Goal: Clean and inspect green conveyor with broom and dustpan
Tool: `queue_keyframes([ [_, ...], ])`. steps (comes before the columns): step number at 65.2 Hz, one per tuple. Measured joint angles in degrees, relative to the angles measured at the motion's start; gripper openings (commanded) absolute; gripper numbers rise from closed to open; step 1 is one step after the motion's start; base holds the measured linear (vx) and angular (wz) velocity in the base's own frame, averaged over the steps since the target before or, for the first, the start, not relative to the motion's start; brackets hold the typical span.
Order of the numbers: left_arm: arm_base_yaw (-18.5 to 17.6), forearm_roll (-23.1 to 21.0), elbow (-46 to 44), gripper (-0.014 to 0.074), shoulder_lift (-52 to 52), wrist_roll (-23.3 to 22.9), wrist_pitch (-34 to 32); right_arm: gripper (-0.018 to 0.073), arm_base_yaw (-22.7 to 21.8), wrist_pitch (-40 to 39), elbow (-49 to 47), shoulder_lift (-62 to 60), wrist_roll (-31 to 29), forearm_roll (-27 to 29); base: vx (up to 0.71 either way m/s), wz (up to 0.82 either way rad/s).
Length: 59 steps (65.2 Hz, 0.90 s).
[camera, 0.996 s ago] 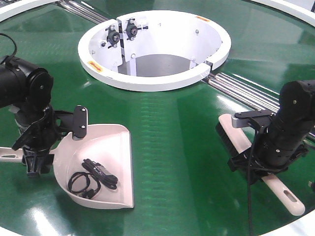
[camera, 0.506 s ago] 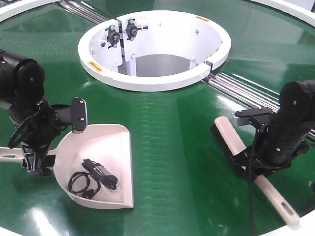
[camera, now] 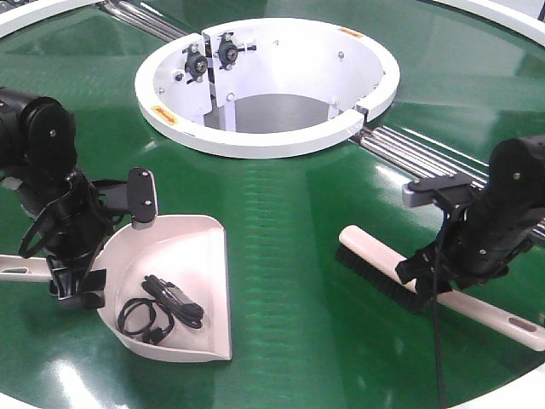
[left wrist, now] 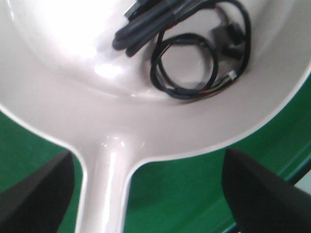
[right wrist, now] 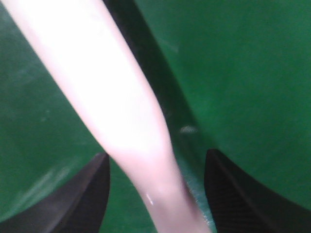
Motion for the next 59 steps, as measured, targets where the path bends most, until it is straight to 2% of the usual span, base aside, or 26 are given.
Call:
queue_keyframes([
  [6, 0.0, -1.67, 0.0, 0.0575, 0.0, -0.45, 0.05, 0.0423, 0.0, -1.54, 0.0, -3.18, -0.97, 0.0, 0.0, 0.0],
  [10, 0.0, -3.13, 0.0, 0.0575, -0.08, -2.31, 0.05, 0.0423, 0.0, -2.67, 0.0, -6.08, -1.13, 0.0, 0.0, 0.0],
  [27, 0.0, -5.77, -1.69, 0.0575, -2.42, -18.41, 0.32, 0.0423, 0.0, -9.59, 0.0, -19.33, -1.27, 0.47, 0.0, 0.0],
  [43, 0.0, -7.74, -8.53, 0.0575, -10.56, -29.87, -0.08, 0.0423, 0.0, -10.98, 0.21, -28.96, -1.75, 1.48, 0.0, 0.0],
  [50, 0.0, -11.38, -7.8, 0.0575, -18.73, -32.57, -4.52, 0.0423, 0.0, -12.66, 2.58, -33.59, -2.31, 1.48, 0.0, 0.0],
  [59, 0.0, -14.08, -1.88, 0.0575, -28.59, -32.74, -11.09, 0.0423, 0.0, -17.99, 8.82, -40.58, -3.1, 1.48, 0.0, 0.0],
])
